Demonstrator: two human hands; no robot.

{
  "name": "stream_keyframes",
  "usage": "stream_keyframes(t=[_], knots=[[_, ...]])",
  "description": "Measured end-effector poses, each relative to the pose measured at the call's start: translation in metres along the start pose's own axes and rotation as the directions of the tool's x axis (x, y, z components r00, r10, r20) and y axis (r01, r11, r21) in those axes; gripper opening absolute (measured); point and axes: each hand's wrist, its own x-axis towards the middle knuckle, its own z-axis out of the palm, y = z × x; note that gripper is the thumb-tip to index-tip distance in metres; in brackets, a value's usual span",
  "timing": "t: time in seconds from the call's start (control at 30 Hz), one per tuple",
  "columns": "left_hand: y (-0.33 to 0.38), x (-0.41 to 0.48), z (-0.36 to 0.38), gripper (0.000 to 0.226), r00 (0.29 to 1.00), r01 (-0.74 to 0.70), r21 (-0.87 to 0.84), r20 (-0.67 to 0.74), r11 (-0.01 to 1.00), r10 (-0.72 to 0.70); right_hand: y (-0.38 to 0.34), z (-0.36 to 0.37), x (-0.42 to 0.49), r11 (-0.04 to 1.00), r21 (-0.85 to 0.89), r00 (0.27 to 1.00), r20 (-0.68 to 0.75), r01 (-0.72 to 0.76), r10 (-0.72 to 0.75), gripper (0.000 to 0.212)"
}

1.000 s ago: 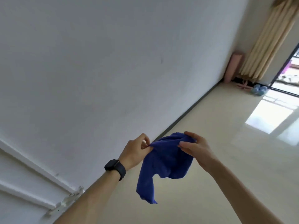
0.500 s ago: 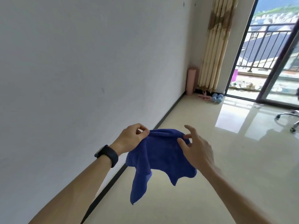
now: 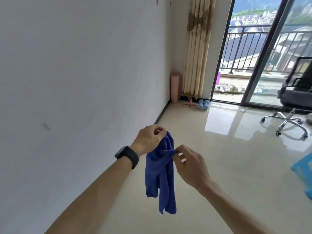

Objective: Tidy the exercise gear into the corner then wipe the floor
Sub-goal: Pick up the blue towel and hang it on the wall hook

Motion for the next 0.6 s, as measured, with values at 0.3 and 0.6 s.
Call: stream_keyframes(t=[0.3,0.6], knots=[[0.003,0.163,0.018,0.026,0.955,-0.295,0.204,0.026,0.934,0.296,0.056,-0.04,0.212,0.971,0.085,0.964,0.171,-0.222,0.205,0.012],[0.03,0.358,0.072,0.025,0.962,-0.275,0.163,0.04,0.948,0.272,0.174,-0.071,0.367,0.972,0.079,0.963,0.175,-0.221,0.205,0.011]])
